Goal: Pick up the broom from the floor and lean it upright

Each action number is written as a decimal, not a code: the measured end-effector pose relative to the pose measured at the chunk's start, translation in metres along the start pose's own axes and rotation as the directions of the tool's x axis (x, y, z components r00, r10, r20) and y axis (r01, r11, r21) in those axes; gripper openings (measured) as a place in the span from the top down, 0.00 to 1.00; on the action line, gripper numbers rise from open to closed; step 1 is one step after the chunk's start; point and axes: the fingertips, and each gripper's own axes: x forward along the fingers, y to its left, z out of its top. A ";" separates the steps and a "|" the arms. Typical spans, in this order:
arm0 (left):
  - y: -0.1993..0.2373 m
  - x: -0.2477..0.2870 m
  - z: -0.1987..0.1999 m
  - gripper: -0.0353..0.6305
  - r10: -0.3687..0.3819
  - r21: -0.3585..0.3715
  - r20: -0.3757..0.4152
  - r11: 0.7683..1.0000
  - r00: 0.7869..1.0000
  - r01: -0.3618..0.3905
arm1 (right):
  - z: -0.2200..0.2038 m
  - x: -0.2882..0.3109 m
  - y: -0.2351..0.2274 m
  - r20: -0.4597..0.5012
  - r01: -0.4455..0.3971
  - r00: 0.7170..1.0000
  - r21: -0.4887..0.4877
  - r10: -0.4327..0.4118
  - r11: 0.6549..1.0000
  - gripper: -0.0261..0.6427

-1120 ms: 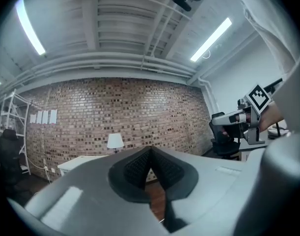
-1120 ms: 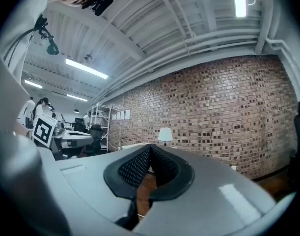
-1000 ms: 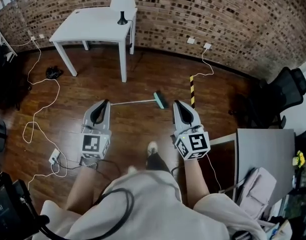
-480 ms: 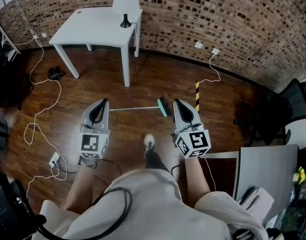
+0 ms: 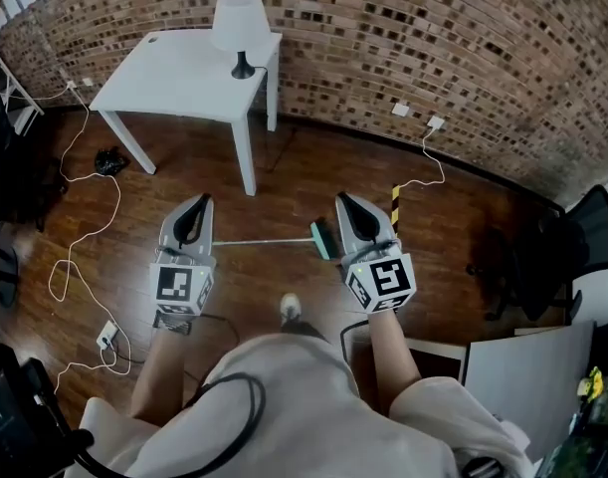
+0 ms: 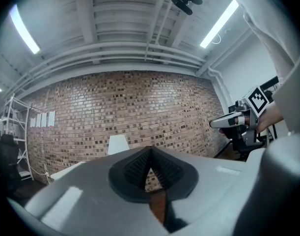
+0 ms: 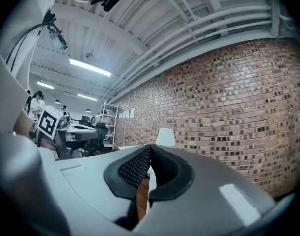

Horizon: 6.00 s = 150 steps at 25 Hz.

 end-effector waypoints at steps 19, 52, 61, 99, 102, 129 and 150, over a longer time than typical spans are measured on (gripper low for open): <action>0.059 0.110 -0.030 0.94 -0.025 0.006 -0.065 1.000 0.998 0.026 | -0.026 0.111 -0.064 -0.044 0.050 0.998 0.032 -0.048 0.998 0.94; 0.183 0.086 -0.299 0.94 0.258 -0.115 -0.305 0.946 0.917 -0.304 | -0.264 0.313 0.037 -0.302 -0.332 0.906 -0.072 0.297 0.941 0.94; 0.190 0.068 -0.478 0.94 0.324 -0.175 -0.367 0.897 0.872 -0.406 | -0.453 0.378 0.111 -0.394 -0.519 0.808 -0.121 0.439 0.846 0.94; 0.120 -0.019 -0.915 0.94 0.478 -0.213 -0.468 0.755 0.743 -0.620 | -1.095 0.333 0.237 -0.901 -0.917 0.002 0.172 0.433 0.361 0.80; 0.119 -0.018 -0.917 0.94 0.473 -0.205 -0.473 0.761 0.743 -0.615 | -1.096 0.335 0.238 -0.907 -0.900 -0.004 0.186 0.420 0.393 0.81; 0.106 0.152 -0.555 0.94 0.096 -0.310 -0.349 0.927 0.932 -0.212 | -0.720 0.309 0.031 -0.665 -0.533 0.666 -0.108 0.337 0.839 0.83; 0.088 0.306 -0.415 0.94 -0.007 -0.292 -0.355 0.951 0.935 -0.104 | -0.598 0.371 -0.102 -0.534 -0.327 0.785 0.075 0.315 0.942 0.83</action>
